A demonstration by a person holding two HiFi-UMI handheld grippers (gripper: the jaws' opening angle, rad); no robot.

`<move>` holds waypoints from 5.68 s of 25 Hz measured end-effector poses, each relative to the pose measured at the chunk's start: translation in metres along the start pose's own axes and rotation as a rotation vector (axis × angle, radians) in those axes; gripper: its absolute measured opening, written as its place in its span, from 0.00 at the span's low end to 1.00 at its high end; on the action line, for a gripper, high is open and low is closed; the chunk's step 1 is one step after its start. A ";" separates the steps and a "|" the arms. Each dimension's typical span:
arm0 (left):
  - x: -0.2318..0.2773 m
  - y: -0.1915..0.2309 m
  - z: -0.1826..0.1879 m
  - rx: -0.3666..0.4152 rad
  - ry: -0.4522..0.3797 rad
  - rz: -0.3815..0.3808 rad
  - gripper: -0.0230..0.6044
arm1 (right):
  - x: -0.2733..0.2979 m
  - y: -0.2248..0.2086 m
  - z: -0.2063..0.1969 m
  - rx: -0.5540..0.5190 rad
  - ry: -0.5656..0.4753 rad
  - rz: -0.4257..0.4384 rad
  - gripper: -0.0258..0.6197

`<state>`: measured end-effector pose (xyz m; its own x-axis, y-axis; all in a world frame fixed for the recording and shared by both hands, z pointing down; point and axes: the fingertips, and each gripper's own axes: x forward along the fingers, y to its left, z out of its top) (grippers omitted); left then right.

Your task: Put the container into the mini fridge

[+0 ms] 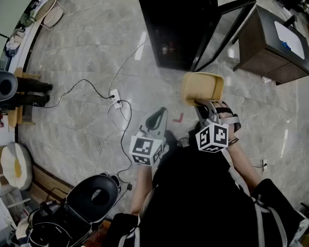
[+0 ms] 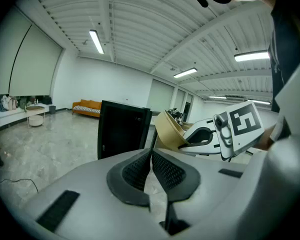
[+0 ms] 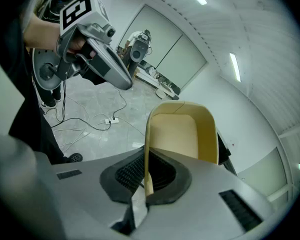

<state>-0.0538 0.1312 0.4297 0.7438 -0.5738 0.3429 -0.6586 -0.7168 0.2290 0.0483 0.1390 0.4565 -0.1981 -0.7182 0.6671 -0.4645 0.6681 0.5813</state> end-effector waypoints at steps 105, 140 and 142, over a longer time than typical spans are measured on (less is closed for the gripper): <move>0.196 0.162 0.074 -0.169 0.087 0.334 0.10 | 0.553 -0.255 -0.130 -0.171 0.299 0.038 0.09; 0.210 0.136 0.058 -0.193 0.127 0.306 0.10 | 0.622 -0.273 -0.168 -0.262 0.394 -0.115 0.18; 0.210 0.134 0.059 -0.186 0.123 0.302 0.10 | 0.622 -0.273 -0.169 -0.265 0.394 -0.114 0.19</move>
<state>0.0209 -0.1093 0.4784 0.5005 -0.6885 0.5249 -0.8644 -0.4314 0.2583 0.1979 -0.4571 0.7921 0.2069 -0.6951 0.6885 -0.2183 0.6531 0.7251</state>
